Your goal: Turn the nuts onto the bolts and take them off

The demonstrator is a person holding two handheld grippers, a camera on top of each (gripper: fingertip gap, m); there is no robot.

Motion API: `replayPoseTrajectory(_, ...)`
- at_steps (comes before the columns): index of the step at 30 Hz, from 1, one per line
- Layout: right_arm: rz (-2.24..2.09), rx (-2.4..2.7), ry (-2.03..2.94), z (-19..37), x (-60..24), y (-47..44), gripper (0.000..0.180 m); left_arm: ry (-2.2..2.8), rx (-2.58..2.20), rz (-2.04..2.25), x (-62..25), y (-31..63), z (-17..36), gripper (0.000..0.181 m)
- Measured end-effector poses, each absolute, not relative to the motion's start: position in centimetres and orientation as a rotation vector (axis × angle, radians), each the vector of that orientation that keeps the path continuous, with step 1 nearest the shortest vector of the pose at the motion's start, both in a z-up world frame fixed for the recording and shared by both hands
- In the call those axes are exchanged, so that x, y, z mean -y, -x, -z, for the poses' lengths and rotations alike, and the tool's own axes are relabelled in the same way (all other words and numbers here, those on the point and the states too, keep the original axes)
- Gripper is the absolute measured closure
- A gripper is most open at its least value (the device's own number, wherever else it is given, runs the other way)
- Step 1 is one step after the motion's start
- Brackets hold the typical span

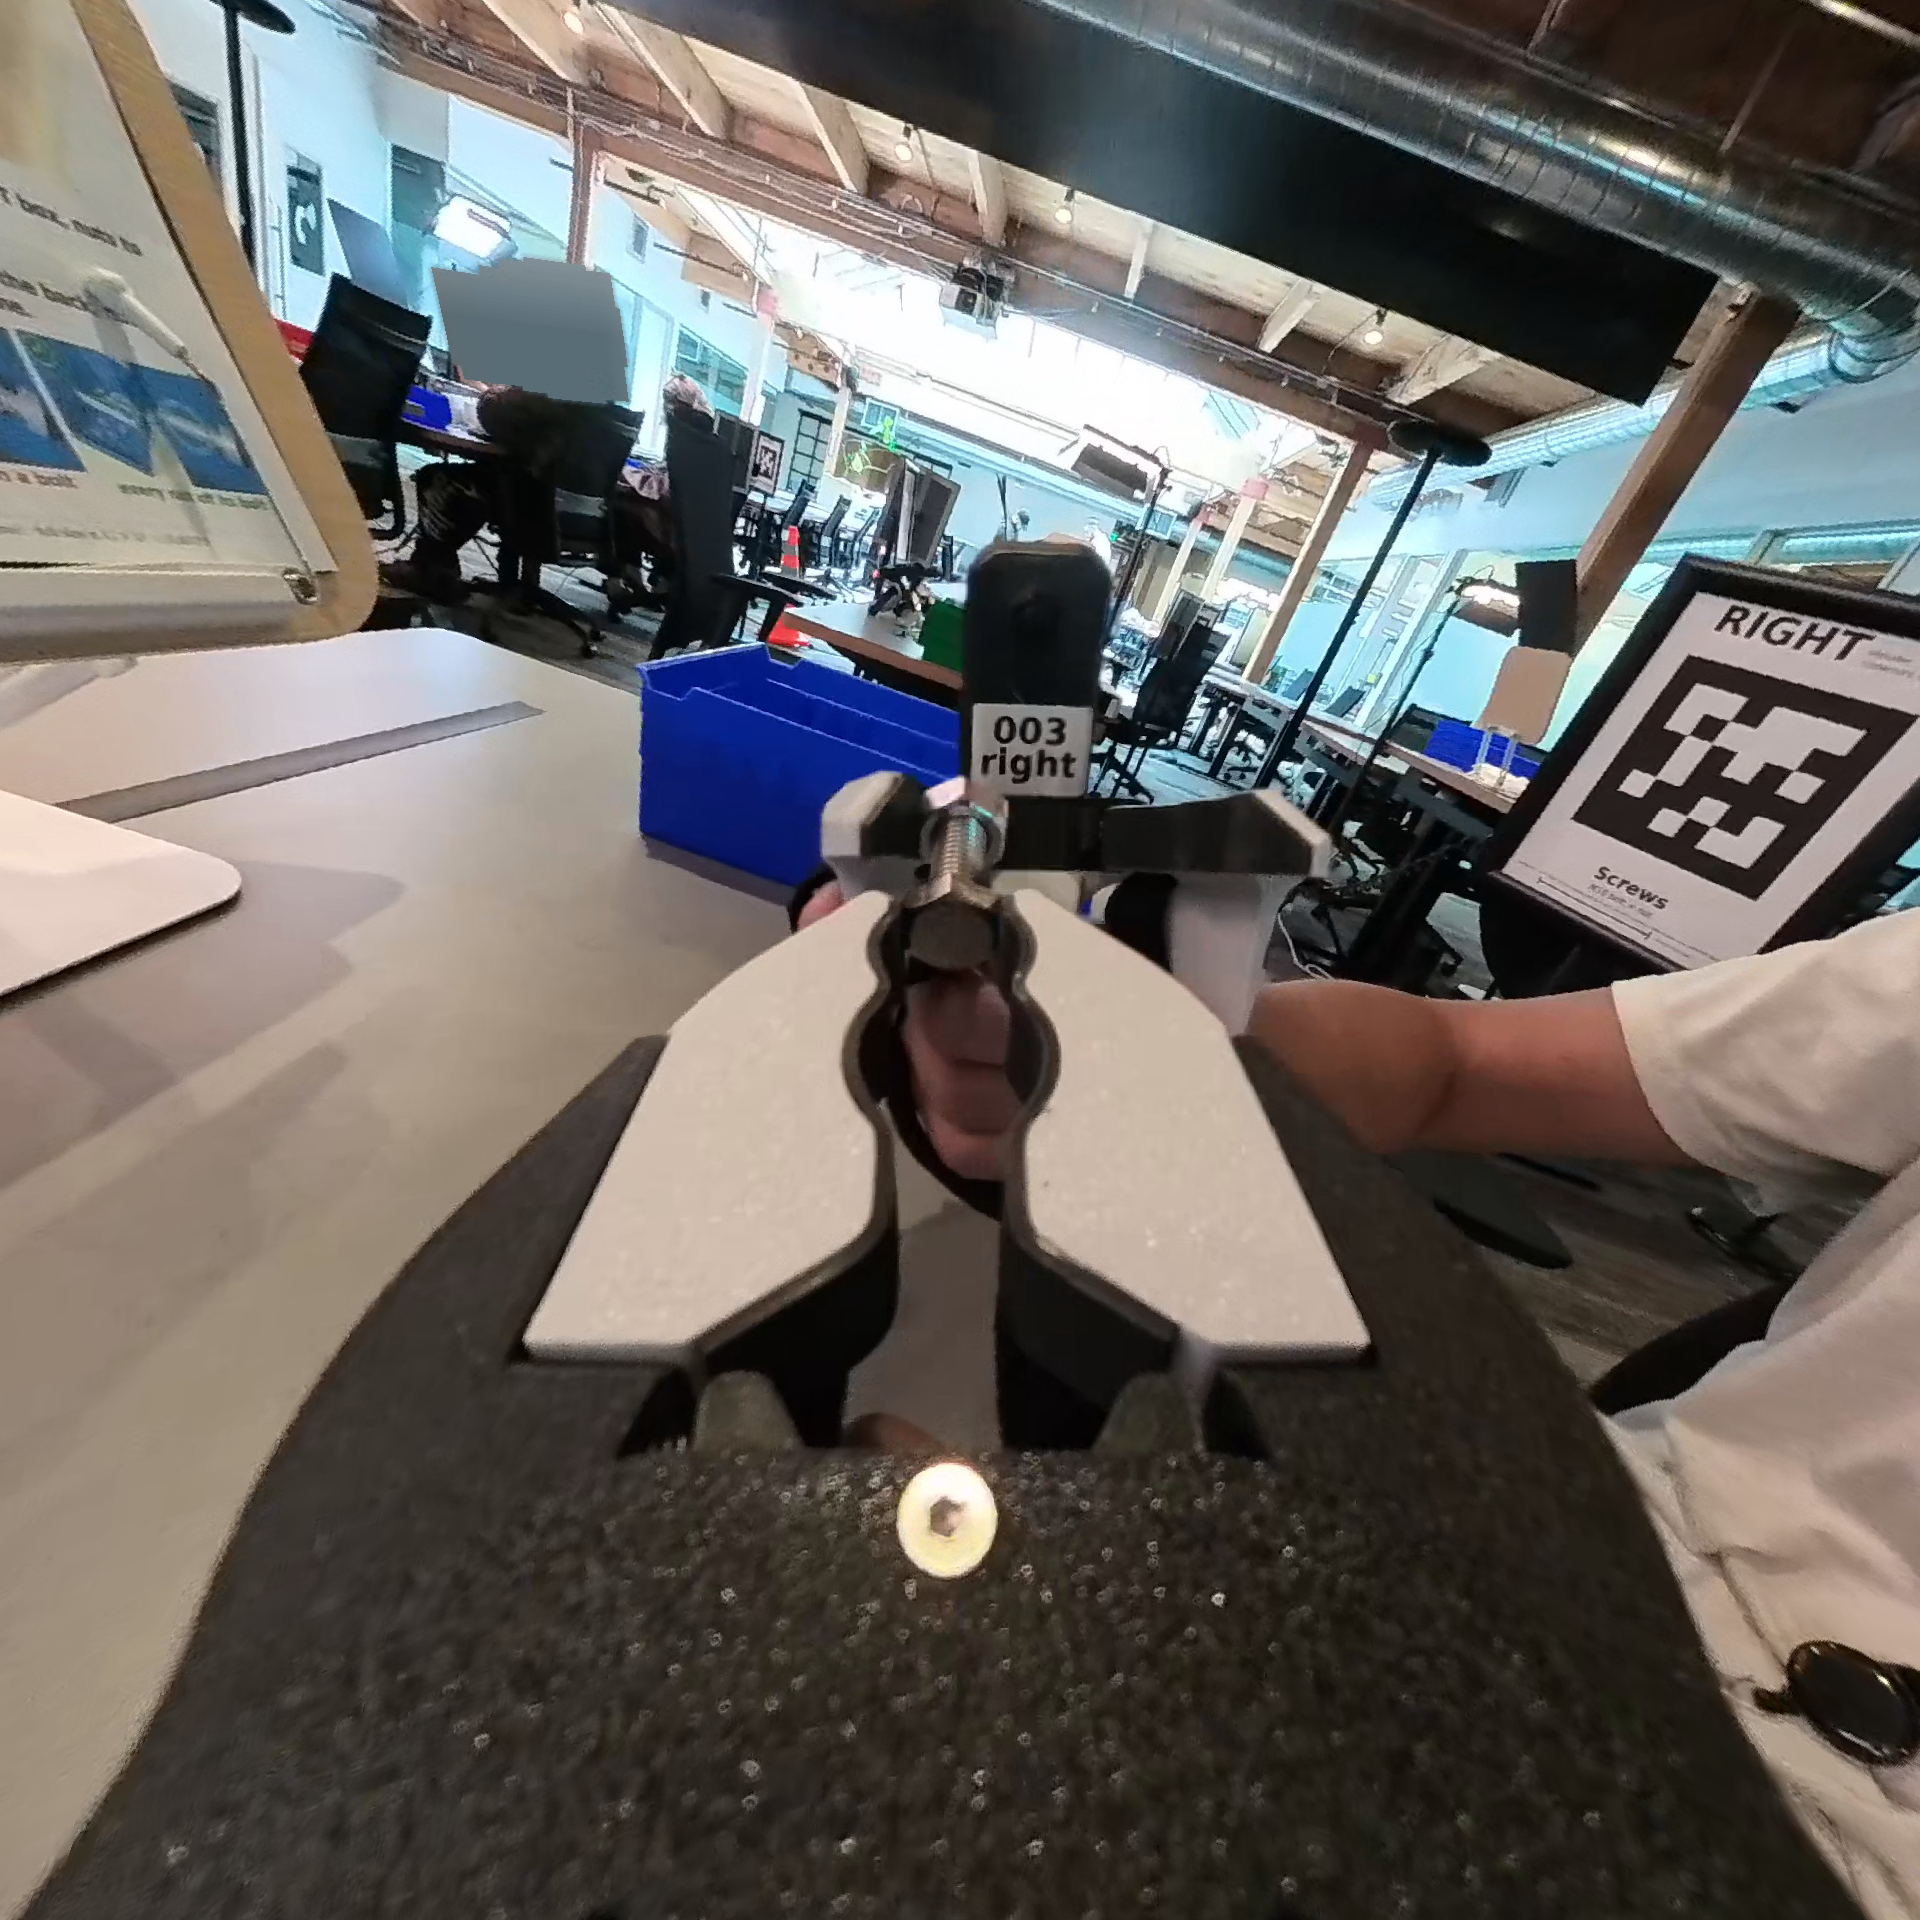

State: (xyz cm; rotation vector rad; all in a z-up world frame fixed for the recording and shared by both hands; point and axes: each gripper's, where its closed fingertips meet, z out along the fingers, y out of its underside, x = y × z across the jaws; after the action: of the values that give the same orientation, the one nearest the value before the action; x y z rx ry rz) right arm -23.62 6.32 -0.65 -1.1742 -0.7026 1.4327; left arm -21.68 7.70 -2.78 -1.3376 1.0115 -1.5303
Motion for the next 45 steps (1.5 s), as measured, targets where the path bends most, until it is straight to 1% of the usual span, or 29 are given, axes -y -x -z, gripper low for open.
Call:
replayPoseTrajectory(4, -1.338, 0.687, 1.188, 0.6, -7.1, 23.3, 0.109, 1.317, -1.051, 1.545, -7.0, 21.7, 2.6, 0.165)
replayPoseTrajectory(6, -1.203, 0.742, 1.173, 0.3, -7.2, 22.6, 0.11, 1.317, -1.063, 1.559, -6.8, 21.9, 2.5, 0.165)
replayPoseTrajectory(10, -0.9, 0.955, 1.077, -0.2, -5.2, 22.0, 0.121, 1.318, -1.06, 1.604, -6.9, 22.2, 2.4, 0.165)
replayPoseTrajectory(11, -0.859, 0.979, 1.061, -0.1, -4.8, 22.0, 0.122, 1.323, -1.065, 1.609, -6.9, 22.2, 2.5, 0.165)
replayPoseTrajectory(13, -0.8, 1.023, 1.06, 0.5, -4.6, 22.5, 0.133, 1.326, -1.073, 1.613, -6.8, 22.1, 2.7, 0.165)
replayPoseTrajectory(14, -0.782, 1.045, 1.08, 1.1, -4.7, 22.9, 0.135, 1.326, -1.08, 1.615, -6.7, 22.1, 2.7, 0.164)
replayPoseTrajectory(17, -0.757, 1.082, 1.14, 2.6, -5.3, 23.6, 0.132, 1.326, -1.103, 1.595, -6.4, 21.9, 2.9, 0.165)
replayPoseTrajectory(22, -0.75, 1.094, 1.223, 4.9, -6.5, 23.2, 0.126, 1.267, -1.078, 1.657, -5.9, 22.4, 1.5, 0.165)
replayPoseTrajectory(27, -0.729, 1.016, 1.087, 0.9, -5.4, 22.2, 0.128, 1.284, -1.055, 1.655, -6.6, 22.8, 1.7, 0.165)
replayPoseTrajectory(29, -0.721, 1.021, 1.06, 0.6, -4.8, 22.5, 0.129, 1.287, -1.048, 1.66, -6.7, 22.8, 1.7, 0.165)
replayPoseTrajectory(30, -0.707, 1.033, 1.067, 1.1, -4.9, 22.8, 0.133, 1.287, -1.051, 1.663, -6.7, 22.8, 1.7, 0.165)
replayPoseTrajectory(35, -0.732, 1.085, 1.199, 5.2, -6.3, 23.9, 0.132, 1.252, -1.051, 1.687, -6.1, 22.8, 1.1, 0.165)
replayPoseTrajectory(37, -0.745, 1.089, 1.218, 5.8, -6.4, 24.1, 0.131, 1.249, -1.058, 1.686, -6.0, 22.7, 1.0, 0.165)
replayPoseTrajectory(43, -0.725, 1.008, 1.077, 0.7, -5.0, 22.7, 0.133, 1.275, -1.053, 1.68, -6.5, 22.9, 1.5, 0.164)
replayPoseTrajectory(45, -0.714, 1.006, 1.065, 0.4, -4.8, 22.5, 0.133, 1.276, -1.062, 1.682, -6.4, 22.8, 1.7, 0.165)
